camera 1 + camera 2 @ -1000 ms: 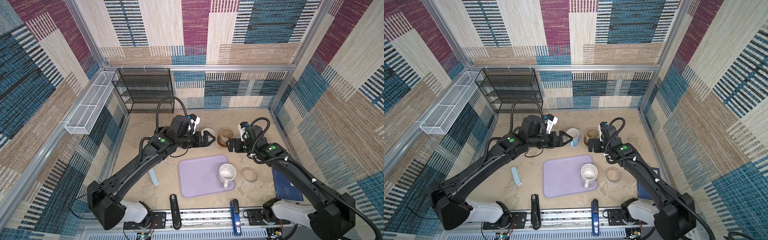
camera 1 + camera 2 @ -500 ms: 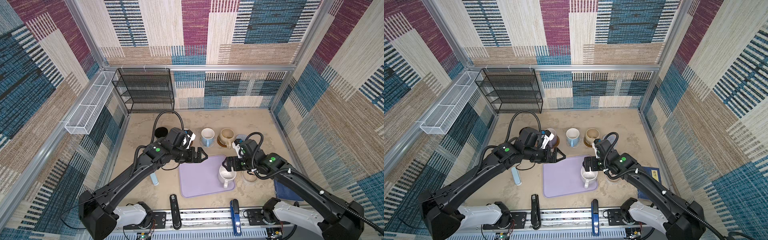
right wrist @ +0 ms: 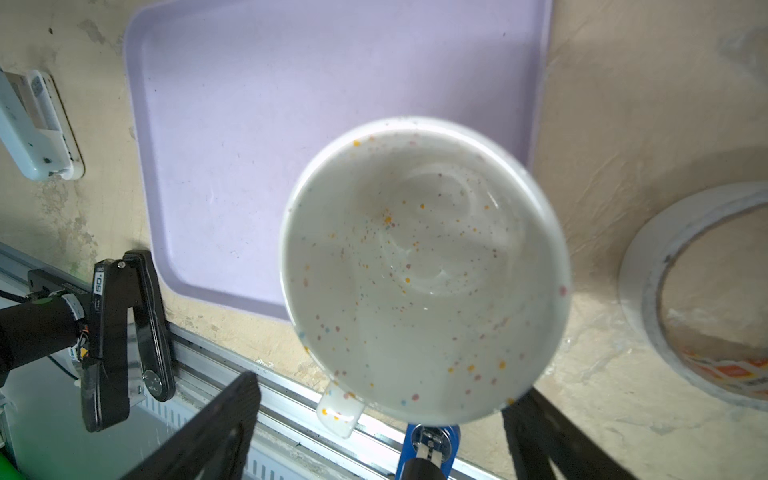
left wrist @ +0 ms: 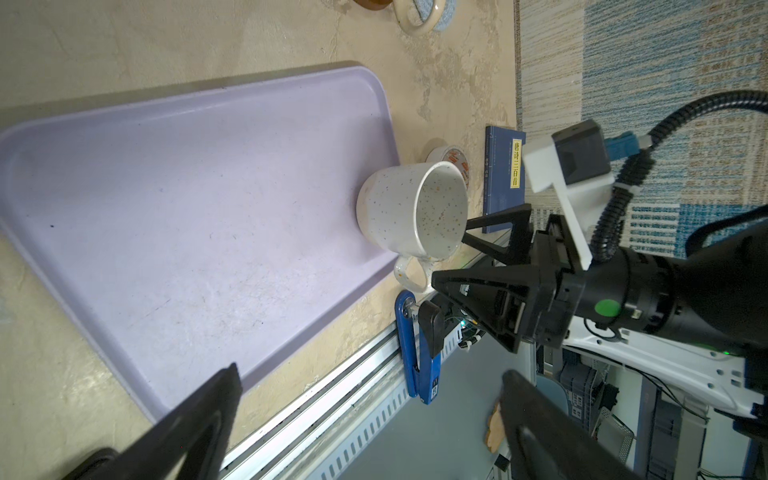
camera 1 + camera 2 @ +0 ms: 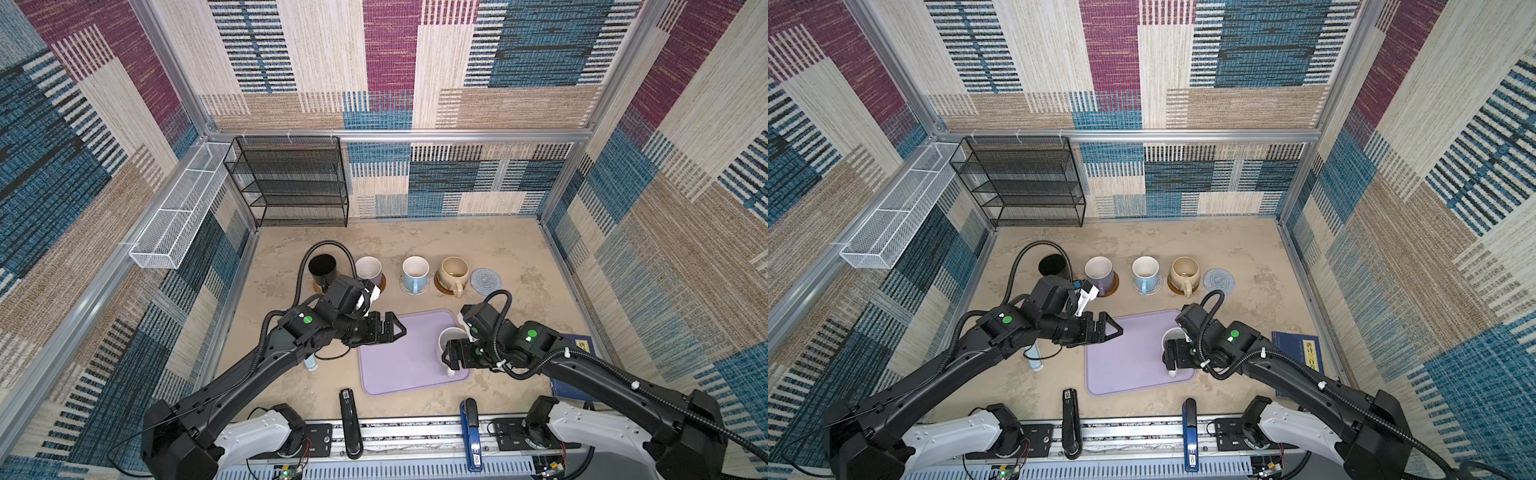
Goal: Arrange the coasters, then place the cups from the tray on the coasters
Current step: 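Lower the right gripper onto the white speckled mug rim on the tray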
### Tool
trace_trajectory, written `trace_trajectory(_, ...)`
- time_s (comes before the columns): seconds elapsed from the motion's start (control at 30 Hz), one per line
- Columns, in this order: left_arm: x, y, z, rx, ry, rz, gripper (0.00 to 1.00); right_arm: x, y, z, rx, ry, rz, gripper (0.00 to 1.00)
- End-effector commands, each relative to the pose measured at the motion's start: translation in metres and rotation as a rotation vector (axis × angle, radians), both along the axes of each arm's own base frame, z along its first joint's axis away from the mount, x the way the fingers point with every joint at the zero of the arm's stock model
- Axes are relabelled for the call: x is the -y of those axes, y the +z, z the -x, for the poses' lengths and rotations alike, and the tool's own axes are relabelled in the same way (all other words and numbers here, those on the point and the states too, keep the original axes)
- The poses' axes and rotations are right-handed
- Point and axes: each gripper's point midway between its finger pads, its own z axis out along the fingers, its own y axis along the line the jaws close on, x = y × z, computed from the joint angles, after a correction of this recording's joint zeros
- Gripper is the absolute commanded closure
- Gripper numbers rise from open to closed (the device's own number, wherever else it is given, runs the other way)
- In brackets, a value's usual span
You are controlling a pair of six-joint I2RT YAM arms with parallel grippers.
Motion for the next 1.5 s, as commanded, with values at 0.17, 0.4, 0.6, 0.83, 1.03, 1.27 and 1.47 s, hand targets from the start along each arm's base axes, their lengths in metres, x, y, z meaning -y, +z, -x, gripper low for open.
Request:
trace_trajectory(0.17, 0.001, -0.003, -0.002, -0.022, 0.020, -0.004, 0.00, -0.004, -0.019, 0.004, -0.014, -0.075, 0.020, 0.13)
trace_trajectory(0.4, 0.002, -0.008, -0.001, -0.028, 0.021, -0.016, 0.00, -0.001, -0.029, 0.008, -0.019, -0.078, 0.036, 0.19)
trace_trajectory(0.6, 0.006, -0.017, 0.001, -0.039, 0.033, -0.014, 0.00, -0.002, -0.034, 0.008, -0.015, -0.072, 0.041, 0.33)
trace_trajectory(0.83, 0.011, -0.023, 0.001, -0.047, 0.034, -0.006, 0.00, 0.010, -0.038, 0.008, 0.002, -0.092, 0.102, 0.47)
trace_trajectory(1.03, 0.022, -0.023, -0.002, -0.043, 0.031, 0.025, 0.00, 0.010, -0.040, 0.006, 0.039, -0.106, 0.074, 0.55)
trace_trajectory(1.27, 0.033, -0.031, -0.011, -0.044, 0.100, 0.123, 0.00, 0.009, -0.041, 0.004, 0.063, -0.112, 0.049, 0.63)
trace_trajectory(1.47, 0.031, -0.032, -0.011, -0.036, 0.113, 0.123, 0.00, 0.006, -0.035, 0.003, 0.079, -0.109, 0.044, 0.72)
